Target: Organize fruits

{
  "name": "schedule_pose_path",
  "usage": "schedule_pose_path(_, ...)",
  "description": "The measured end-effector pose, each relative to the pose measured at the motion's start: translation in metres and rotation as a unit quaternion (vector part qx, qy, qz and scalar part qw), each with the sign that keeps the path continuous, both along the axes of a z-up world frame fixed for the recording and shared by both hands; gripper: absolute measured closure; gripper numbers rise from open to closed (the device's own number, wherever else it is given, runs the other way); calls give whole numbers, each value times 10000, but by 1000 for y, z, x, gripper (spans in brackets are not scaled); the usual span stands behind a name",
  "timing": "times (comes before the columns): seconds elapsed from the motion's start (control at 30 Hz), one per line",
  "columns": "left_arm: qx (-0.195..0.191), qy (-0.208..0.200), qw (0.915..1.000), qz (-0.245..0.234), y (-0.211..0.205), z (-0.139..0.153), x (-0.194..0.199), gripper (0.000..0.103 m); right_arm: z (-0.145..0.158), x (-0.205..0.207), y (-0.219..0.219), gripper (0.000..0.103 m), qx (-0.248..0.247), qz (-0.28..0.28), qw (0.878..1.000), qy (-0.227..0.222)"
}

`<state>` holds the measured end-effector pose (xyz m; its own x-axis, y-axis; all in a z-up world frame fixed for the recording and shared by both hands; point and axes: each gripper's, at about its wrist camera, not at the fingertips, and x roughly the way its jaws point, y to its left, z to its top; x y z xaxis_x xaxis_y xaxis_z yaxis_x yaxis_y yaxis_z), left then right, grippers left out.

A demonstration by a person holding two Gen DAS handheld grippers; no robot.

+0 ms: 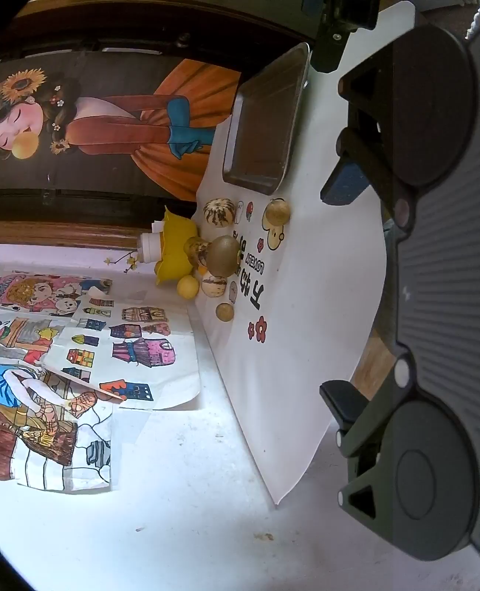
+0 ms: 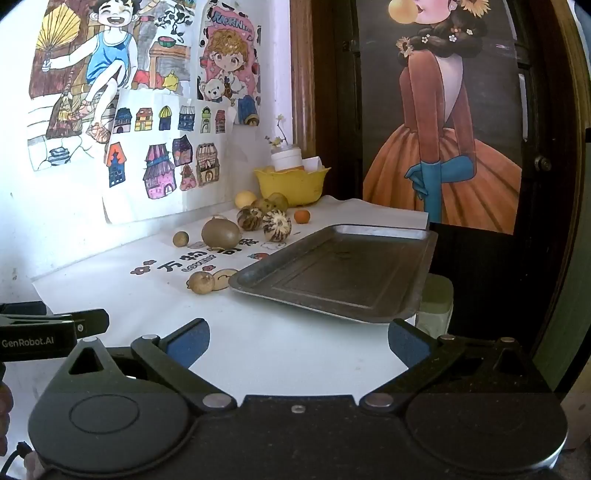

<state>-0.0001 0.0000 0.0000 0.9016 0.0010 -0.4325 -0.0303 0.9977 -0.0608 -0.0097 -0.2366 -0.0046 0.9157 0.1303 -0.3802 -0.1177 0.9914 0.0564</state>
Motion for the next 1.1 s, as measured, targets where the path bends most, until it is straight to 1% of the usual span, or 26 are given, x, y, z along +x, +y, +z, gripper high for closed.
schedule_pose_path(0.83,-6,19,10000,2,0,0,0,1,0,0,1,1,0,0,10000,6)
schedule_pose_path(0.87,-7,18,10000,3,0,-5,0,1,0,0,1,1,0,1,10000,7)
schedule_pose_path(1.1,-11,25,10000,4,0,-6,-2,1,0,0,1,1,0,2,10000,9)
